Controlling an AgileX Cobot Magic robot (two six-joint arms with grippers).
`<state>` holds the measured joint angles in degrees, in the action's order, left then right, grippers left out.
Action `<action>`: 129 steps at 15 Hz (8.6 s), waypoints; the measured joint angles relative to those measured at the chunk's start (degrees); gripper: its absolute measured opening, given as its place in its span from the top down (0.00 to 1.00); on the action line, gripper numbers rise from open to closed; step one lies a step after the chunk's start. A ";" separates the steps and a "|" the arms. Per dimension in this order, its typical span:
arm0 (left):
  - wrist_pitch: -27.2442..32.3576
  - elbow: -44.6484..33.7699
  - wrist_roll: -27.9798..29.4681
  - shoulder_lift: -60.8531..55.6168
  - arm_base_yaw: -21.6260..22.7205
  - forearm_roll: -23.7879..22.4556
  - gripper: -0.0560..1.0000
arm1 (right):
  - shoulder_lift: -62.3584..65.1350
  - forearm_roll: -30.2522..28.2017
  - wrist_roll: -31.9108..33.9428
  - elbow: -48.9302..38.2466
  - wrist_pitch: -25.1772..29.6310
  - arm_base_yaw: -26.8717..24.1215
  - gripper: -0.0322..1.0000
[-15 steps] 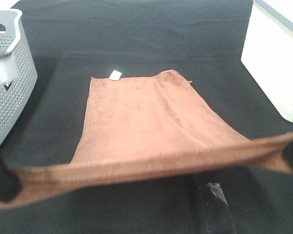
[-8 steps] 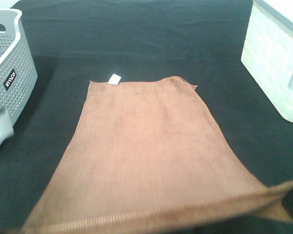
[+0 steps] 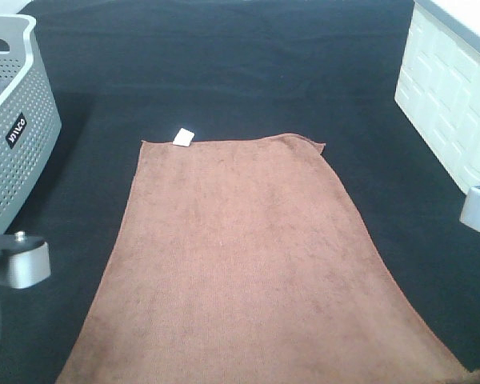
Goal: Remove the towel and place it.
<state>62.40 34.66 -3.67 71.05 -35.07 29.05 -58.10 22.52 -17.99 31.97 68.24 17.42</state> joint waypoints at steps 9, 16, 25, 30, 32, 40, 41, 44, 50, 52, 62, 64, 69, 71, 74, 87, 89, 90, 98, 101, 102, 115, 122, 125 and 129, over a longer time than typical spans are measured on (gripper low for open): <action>-0.11 -0.06 4.64 9.17 0.00 0.06 0.95 | -15.47 1.78 3.50 0.00 -3.15 -0.23 0.97; -1.20 2.98 4.70 20.17 0.00 -1.26 0.95 | -30.31 2.64 3.78 0.06 -7.28 -0.46 0.97; -0.23 6.02 2.81 24.52 0.00 -2.92 0.80 | -35.07 0.17 3.21 0.11 -10.54 -0.63 0.85; 0.29 6.13 1.95 24.52 0.06 0.57 0.27 | -35.07 0.17 3.61 0.11 -10.94 -0.80 0.30; 0.69 6.47 1.83 24.52 0.06 0.97 0.25 | -34.95 0.29 3.61 0.11 -10.94 -0.80 0.27; 2.01 22.57 -2.58 24.52 1.20 -6.70 0.23 | -28.99 -3.95 8.42 15.01 -13.24 -2.86 0.25; 1.95 25.78 -2.69 24.69 2.86 -9.51 0.23 | -29.51 -4.07 8.54 18.79 -13.24 -5.61 0.25; 1.43 35.81 -2.52 27.79 10.83 -17.30 0.19 | -34.26 -3.50 7.05 31.80 -8.94 -12.83 0.16; -0.63 55.63 -4.47 43.54 23.78 -13.29 0.17 | -41.42 -4.01 3.78 42.57 -12.09 -13.75 0.06; -0.63 59.19 -5.84 48.47 25.38 -12.43 0.17 | -47.33 -0.29 -0.46 46.70 -11.69 -14.44 0.06; -4.76 73.22 -10.14 63.31 28.07 -4.07 0.17 | -79.47 1.09 -3.50 84.28 -1.20 -14.50 0.06; -4.87 76.55 -11.57 67.09 28.36 -2.58 0.17 | -84.05 2.52 -3.55 89.15 0.11 -14.50 0.06; -5.10 79.53 -12.26 71.16 28.36 -1.32 0.17 | -90.81 6.47 -3.95 95.51 0.17 -14.61 0.06; -5.04 79.70 -12.26 71.28 28.36 -1.38 0.17 | -91.21 7.39 -3.95 95.86 0.06 -14.61 0.06; -4.93 79.87 -11.97 71.33 28.36 -1.60 0.17 | -91.50 8.31 -3.95 96.03 -0.40 -14.61 0.06; -9.22 81.13 -11.80 73.57 26.59 5.61 0.25 | -93.74 10.54 -3.95 97.29 -3.84 -10.37 0.07; -9.97 81.13 -11.80 73.74 26.59 5.84 0.29 | -93.68 9.85 -3.95 97.23 -3.84 -10.20 0.07; -10.37 81.13 -11.80 73.85 26.59 5.79 0.33 | -93.68 9.74 -3.95 97.23 -3.84 -10.20 0.08; -12.89 81.13 -11.97 74.60 26.30 1.95 0.94 | -93.97 0.17 -4.24 97.29 -6.82 -10.08 0.97; -13.18 81.13 -11.97 74.60 26.07 1.60 0.94 | -93.97 0.17 -4.53 97.29 -6.82 -10.08 0.97; -13.12 81.53 -11.97 74.60 26.07 1.49 0.94 | -93.97 0.17 -4.58 97.35 -6.88 -10.08 0.97; -23.26 95.17 -16.73 75.69 26.01 -1.20 0.95 | -97.12 -5.73 -4.98 115.05 -16.56 -9.74 0.97; -35.01 95.28 -20.97 77.98 25.95 -0.57 0.95 | -97.17 -5.96 -5.04 115.05 -30.71 -9.74 0.97; -37.07 95.28 -21.20 79.35 25.95 -0.46 0.95 | -98.26 -4.53 -5.39 115.11 -32.60 -9.74 0.97; -39.19 95.28 -22.23 80.96 25.95 -0.40 0.95 | -101.18 -4.41 -5.44 115.11 -35.47 -9.74 0.97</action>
<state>23.20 129.95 -25.90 152.01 -9.11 28.65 -159.28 18.11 -23.43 147.08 32.77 7.68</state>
